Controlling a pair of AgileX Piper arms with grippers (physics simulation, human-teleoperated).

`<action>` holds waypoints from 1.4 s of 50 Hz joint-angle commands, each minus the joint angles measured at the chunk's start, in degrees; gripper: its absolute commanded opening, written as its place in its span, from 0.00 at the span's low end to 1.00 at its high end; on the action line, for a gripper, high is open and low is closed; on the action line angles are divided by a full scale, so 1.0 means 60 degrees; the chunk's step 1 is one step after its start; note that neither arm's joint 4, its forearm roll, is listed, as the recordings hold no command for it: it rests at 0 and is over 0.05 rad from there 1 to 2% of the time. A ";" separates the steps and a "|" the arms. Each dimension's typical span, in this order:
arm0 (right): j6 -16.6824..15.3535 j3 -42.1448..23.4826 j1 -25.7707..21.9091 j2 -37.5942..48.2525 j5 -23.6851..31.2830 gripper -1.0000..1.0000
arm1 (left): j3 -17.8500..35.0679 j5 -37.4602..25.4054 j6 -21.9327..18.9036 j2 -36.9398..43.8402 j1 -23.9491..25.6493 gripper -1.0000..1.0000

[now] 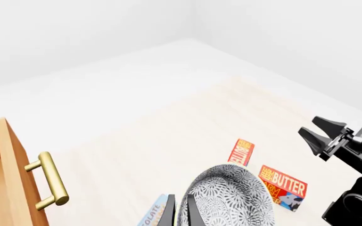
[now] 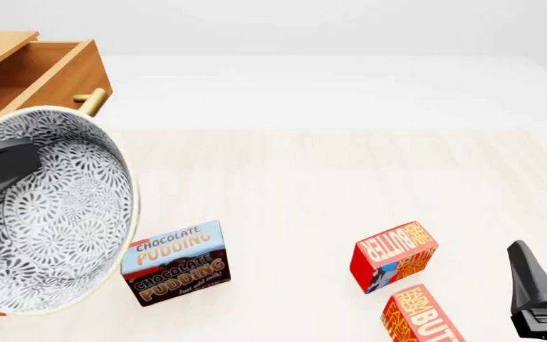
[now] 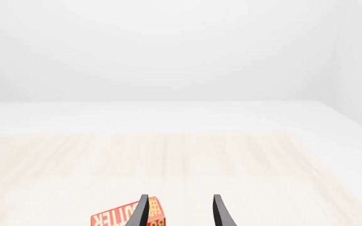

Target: Put the bowl in the top drawer of the cabinet.

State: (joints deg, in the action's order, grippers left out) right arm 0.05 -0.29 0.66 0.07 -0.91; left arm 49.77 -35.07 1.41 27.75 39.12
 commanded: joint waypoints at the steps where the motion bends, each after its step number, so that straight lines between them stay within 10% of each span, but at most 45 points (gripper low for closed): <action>1: -0.0007 -0.0002 0.0001 -0.0005 -0.0028 1.00 | 0.0081 0.0027 -0.0190 -0.0087 0.0051 0.00; 70: -0.0065 -0.0004 0.0018 -0.0006 -0.0041 1.00 | 0.3203 -0.1424 0.0959 0.1235 -0.3214 0.00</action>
State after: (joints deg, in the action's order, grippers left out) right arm -0.26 -0.32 0.77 0.04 -1.15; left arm 66.80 -42.57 6.23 35.01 23.98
